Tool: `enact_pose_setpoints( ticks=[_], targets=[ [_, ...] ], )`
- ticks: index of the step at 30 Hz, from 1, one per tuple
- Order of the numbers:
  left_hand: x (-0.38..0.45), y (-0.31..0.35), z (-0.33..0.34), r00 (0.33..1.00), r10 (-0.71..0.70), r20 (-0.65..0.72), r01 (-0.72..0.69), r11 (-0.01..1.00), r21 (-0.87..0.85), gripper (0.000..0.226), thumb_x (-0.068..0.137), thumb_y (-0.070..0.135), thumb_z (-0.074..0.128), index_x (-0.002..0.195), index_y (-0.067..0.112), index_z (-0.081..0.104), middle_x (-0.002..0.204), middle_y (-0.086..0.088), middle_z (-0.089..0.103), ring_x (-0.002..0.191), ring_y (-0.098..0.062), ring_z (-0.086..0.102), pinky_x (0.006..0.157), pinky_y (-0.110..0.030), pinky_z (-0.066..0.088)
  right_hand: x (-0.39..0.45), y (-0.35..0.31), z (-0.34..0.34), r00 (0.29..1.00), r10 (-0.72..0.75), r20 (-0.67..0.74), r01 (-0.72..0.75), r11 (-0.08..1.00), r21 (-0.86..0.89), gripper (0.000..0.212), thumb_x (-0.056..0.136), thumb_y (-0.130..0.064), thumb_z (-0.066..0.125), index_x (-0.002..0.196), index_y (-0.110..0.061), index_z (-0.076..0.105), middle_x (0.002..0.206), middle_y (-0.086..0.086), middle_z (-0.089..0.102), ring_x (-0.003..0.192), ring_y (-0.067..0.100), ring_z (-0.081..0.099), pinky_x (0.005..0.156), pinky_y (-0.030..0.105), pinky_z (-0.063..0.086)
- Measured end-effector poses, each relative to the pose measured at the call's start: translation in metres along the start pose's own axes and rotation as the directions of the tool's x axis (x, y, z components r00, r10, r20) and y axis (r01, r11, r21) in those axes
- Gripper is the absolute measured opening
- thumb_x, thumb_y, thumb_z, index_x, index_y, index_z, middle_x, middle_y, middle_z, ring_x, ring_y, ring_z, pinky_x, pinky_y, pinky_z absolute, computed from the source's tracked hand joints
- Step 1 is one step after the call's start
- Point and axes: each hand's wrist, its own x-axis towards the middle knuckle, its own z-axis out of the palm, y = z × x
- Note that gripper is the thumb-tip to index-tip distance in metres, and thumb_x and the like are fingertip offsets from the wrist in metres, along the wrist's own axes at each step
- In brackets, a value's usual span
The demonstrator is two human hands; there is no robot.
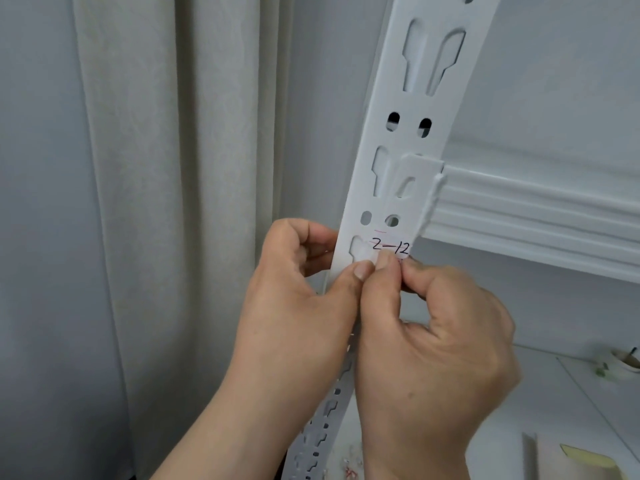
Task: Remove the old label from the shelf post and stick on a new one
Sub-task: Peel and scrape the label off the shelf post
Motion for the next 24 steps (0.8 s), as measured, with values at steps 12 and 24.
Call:
enact_pose_setpoints(
  ticks=[12,24],
  targets=[
    [-0.0006,0.0033,0.0017,1.0,-0.029,-0.002,0.029,1.0,-0.007,0.02,0.072,0.033,0.073,0.084,0.038,0.059,0.096,0.006,0.076,0.096,-0.015,0.073,0.084,-0.041,0.058,0.0025,-0.0015,0.0005,1.0,0.018,-0.024,-0.018,1.0,-0.023,0.019,0.075,-0.012,0.072,0.059,-0.013,0.062,0.06,-0.005,0.064,0.068,0.009,0.047,0.075,0.048,0.051],
    [0.0006,0.0,0.0011,1.0,-0.016,-0.004,0.016,0.999,0.03,0.022,0.073,0.039,0.072,0.088,0.04,0.056,0.1,0.007,0.075,0.101,-0.017,0.071,0.087,-0.047,0.059,0.0041,-0.0001,-0.0022,0.997,0.063,0.04,-0.064,0.998,0.018,0.01,0.076,-0.02,0.072,0.07,-0.013,0.067,0.067,-0.007,0.067,0.08,-0.011,0.033,0.074,0.051,0.053]
  ],
)
